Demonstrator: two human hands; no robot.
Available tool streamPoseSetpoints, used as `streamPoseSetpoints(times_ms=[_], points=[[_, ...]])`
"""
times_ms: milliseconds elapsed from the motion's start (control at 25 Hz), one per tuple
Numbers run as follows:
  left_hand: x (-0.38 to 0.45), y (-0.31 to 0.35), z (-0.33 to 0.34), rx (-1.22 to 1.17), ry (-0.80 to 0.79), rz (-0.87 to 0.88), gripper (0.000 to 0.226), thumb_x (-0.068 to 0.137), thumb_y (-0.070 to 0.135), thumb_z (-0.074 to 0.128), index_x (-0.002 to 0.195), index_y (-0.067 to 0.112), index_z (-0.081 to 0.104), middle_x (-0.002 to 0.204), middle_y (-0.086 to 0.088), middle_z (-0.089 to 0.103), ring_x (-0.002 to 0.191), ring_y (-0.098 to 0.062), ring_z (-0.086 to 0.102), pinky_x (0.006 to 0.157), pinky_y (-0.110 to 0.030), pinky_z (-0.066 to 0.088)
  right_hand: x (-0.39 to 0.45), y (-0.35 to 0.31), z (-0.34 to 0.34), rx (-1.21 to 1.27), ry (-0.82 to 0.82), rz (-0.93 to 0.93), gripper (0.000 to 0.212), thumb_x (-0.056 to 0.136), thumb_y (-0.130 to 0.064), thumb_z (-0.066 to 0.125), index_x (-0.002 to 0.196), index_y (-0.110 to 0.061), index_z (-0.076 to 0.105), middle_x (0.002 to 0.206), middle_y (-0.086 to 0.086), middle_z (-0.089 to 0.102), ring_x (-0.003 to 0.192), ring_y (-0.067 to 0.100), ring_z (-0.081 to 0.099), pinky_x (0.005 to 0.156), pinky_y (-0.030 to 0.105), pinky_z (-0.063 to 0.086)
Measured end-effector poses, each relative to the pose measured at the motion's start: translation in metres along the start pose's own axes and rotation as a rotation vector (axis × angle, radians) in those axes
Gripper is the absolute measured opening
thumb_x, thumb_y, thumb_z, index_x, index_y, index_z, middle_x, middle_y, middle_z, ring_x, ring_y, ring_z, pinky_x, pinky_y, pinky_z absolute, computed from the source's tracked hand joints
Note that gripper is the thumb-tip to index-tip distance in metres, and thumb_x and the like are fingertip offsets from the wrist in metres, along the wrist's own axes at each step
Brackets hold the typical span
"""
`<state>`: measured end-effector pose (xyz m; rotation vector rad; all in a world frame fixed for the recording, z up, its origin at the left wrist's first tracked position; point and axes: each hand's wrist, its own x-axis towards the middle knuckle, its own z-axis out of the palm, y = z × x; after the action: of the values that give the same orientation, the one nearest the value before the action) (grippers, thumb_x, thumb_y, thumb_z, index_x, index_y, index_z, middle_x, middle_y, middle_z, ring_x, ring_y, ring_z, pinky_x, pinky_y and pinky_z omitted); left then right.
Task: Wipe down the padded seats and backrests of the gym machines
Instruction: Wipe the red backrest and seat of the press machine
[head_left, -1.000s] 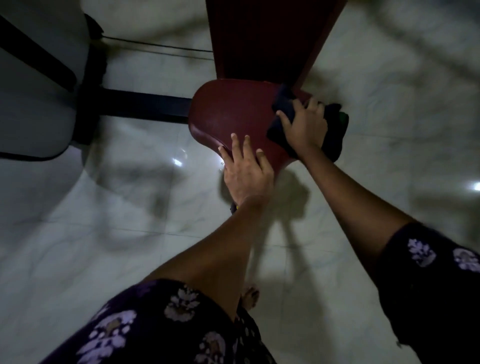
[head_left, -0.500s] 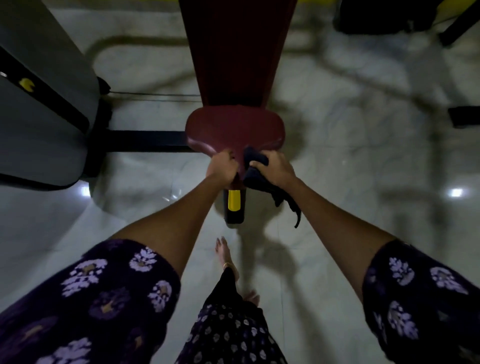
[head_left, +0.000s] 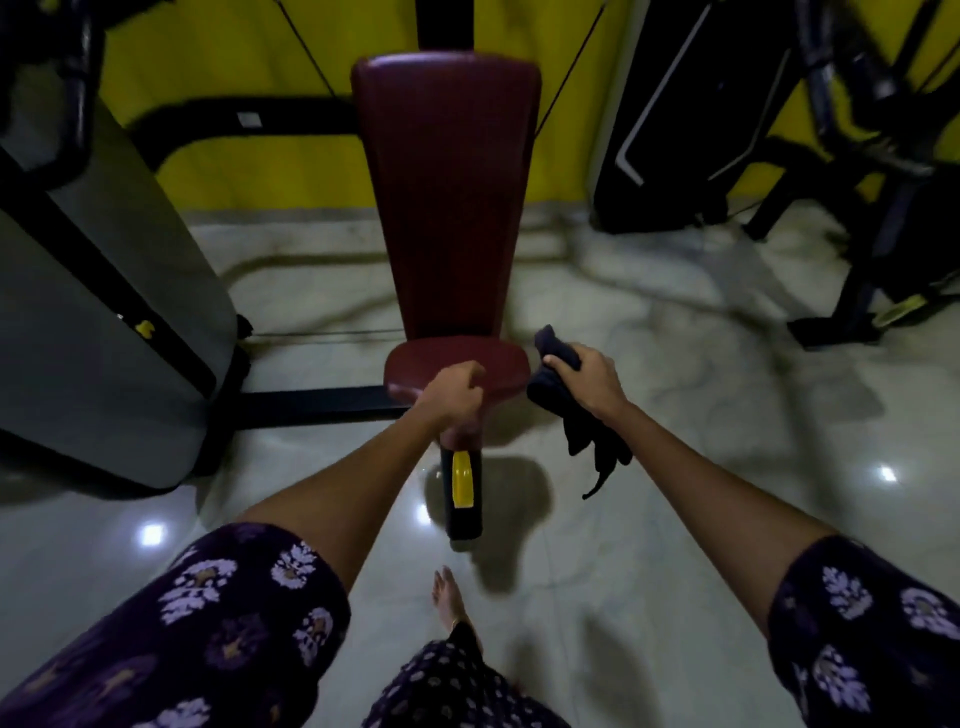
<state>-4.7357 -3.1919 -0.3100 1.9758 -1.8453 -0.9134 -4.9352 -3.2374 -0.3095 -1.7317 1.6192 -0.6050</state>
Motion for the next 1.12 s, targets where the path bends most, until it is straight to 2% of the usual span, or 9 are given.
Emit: streamPoseSetpoints(times_ms=[200, 360, 520, 640, 840, 920, 1040, 1120], points=[[-0.001, 0.046, -0.015, 0.053, -0.023, 0.137, 0.038, 0.09, 0.011, 0.052, 0.127, 0.003, 0.053, 0.128, -0.016, 0.056, 0.116, -0.028, 0.053, 0.093, -0.03, 0.04, -0.026, -0.007, -0.054, -0.006, 0.087, -0.016, 0.023, 0.091, -0.033, 0.058, 0.097, -0.013, 0.066, 0.089, 0.011, 0.069, 0.087, 0.028, 0.064, 0.076, 0.037, 0.049], [0.027, 0.098, -0.018, 0.101, -0.073, 0.26, 0.041, 0.091, 0.01, 0.048, 0.132, 0.004, 0.05, 0.135, -0.015, 0.052, 0.124, -0.027, 0.048, 0.098, -0.026, 0.036, -0.033, -0.006, -0.108, 0.005, 0.206, 0.011, 0.026, 0.091, -0.032, 0.059, 0.097, -0.008, 0.067, 0.089, 0.012, 0.069, 0.089, 0.027, 0.064, 0.077, 0.037, 0.047], [0.07, 0.153, -0.016, 0.109, -0.117, 0.383, 0.038, 0.093, 0.011, 0.051, 0.131, 0.004, 0.05, 0.134, -0.014, 0.053, 0.122, -0.027, 0.05, 0.097, -0.029, 0.039, -0.029, -0.001, -0.16, -0.017, 0.3, 0.069, 0.027, 0.091, -0.034, 0.059, 0.097, -0.009, 0.067, 0.09, 0.012, 0.069, 0.088, 0.026, 0.064, 0.078, 0.039, 0.048], [0.097, 0.202, -0.003, 0.085, -0.141, 0.479, 0.038, 0.092, 0.012, 0.052, 0.129, 0.004, 0.052, 0.133, -0.013, 0.054, 0.12, -0.026, 0.051, 0.097, -0.029, 0.04, -0.029, 0.01, -0.201, -0.044, 0.366, 0.133, 0.021, 0.092, -0.036, 0.057, 0.092, -0.016, 0.064, 0.087, 0.007, 0.068, 0.087, 0.026, 0.064, 0.077, 0.038, 0.047], [0.123, 0.276, 0.029, 0.097, -0.216, 0.627, 0.039, 0.094, 0.016, 0.053, 0.132, 0.007, 0.051, 0.137, -0.009, 0.052, 0.125, -0.023, 0.047, 0.1, -0.027, 0.036, -0.039, 0.035, -0.257, -0.056, 0.52, 0.238, 0.025, 0.093, -0.034, 0.058, 0.098, -0.011, 0.064, 0.09, 0.007, 0.065, 0.09, 0.024, 0.061, 0.077, 0.034, 0.044], [0.129, 0.299, 0.044, 0.09, -0.25, 0.663, 0.039, 0.094, 0.016, 0.053, 0.132, 0.007, 0.05, 0.137, -0.01, 0.051, 0.126, -0.023, 0.046, 0.1, -0.027, 0.036, -0.044, 0.05, -0.274, -0.062, 0.553, 0.276, 0.02, 0.092, -0.035, 0.059, 0.095, -0.016, 0.064, 0.088, 0.004, 0.064, 0.089, 0.023, 0.061, 0.073, 0.031, 0.042], [0.14, 0.342, 0.064, 0.091, -0.294, 0.727, 0.041, 0.093, 0.014, 0.054, 0.133, 0.005, 0.05, 0.138, -0.011, 0.051, 0.127, -0.023, 0.046, 0.099, -0.025, 0.035, -0.042, 0.077, -0.308, -0.074, 0.636, 0.319, 0.019, 0.091, -0.038, 0.059, 0.086, -0.019, 0.062, 0.09, 0.008, 0.067, 0.089, 0.026, 0.062, 0.073, 0.032, 0.042], [0.149, 0.372, 0.08, 0.089, -0.306, 0.763, 0.042, 0.091, 0.014, 0.055, 0.132, 0.003, 0.05, 0.136, -0.012, 0.052, 0.126, -0.024, 0.047, 0.097, -0.025, 0.036, -0.036, 0.097, -0.334, -0.082, 0.674, 0.317, 0.024, 0.091, -0.038, 0.059, 0.091, -0.015, 0.064, 0.094, 0.012, 0.068, 0.09, 0.028, 0.062, 0.072, 0.032, 0.042]])
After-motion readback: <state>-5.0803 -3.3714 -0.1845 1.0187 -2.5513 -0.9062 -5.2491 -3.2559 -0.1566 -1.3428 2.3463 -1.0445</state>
